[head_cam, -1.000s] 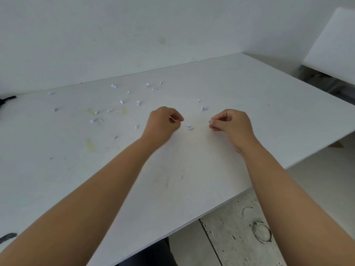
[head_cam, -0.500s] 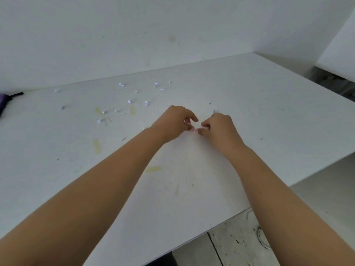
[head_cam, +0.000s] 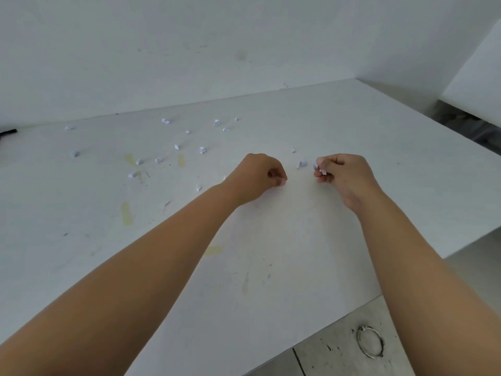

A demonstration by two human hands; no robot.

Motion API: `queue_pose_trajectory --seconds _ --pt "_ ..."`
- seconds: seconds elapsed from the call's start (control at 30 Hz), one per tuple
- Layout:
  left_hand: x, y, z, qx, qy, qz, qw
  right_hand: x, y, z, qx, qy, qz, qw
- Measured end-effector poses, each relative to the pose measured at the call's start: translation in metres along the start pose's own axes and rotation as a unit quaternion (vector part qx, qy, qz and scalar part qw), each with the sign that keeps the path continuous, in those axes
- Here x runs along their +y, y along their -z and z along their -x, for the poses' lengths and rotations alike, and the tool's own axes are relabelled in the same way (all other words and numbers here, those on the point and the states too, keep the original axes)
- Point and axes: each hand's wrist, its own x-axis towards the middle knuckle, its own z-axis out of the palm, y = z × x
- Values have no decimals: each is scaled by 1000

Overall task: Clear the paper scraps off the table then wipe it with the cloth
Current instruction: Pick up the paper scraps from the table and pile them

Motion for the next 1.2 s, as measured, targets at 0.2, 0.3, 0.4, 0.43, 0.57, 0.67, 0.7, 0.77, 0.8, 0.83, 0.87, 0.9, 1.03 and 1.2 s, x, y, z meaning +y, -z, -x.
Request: queue_pose_trajectory --seconds 0.2,0.3,0.4,0.43,0.57,0.67,0.7,0.77,0.8,0.83,0.87,0.9,1.03,1.2 --pt "-7 5 -37 54 73 89 992 -5 -3 -26 -11 46 165 985" --pt "-8 3 -58 60 59 50 995 -9 -6 -35 -13 99 258 961" --pt "-5 1 -77 34 51 15 998 -7 -10 -42 -57 148 348 924" --pt "-5 0 -82 23 51 0 998 -6 -11 -45 -72 160 384 906" --pt "-1 -6 -103 -35 40 -115 992 -3 -14 -46 -86 193 420 882" --pt "9 -5 -115 -95 63 -159 981 -1 -13 -46 -92 197 391 894" --pt "13 -5 -117 -103 66 -164 979 0 -12 -46 -91 193 385 898" --pt "13 -5 -115 -90 54 -165 981 1 -12 -47 -79 187 372 906" --pt "10 -6 -113 -76 47 -159 983 2 -11 -46 -69 185 365 910" --pt "6 -7 -110 -58 43 -142 987 2 -11 -45 -59 178 354 917" --pt "2 -6 -105 -36 38 -115 992 1 -12 -43 -48 167 331 927" --pt "-2 -5 -99 -17 38 -78 996 0 -12 -41 -39 152 302 940" --pt "-8 4 -65 26 105 173 979 -5 -21 -29 -39 65 103 992" --pt "-17 28 -11 38 141 370 918 -16 -58 1 -102 -12 -101 990"
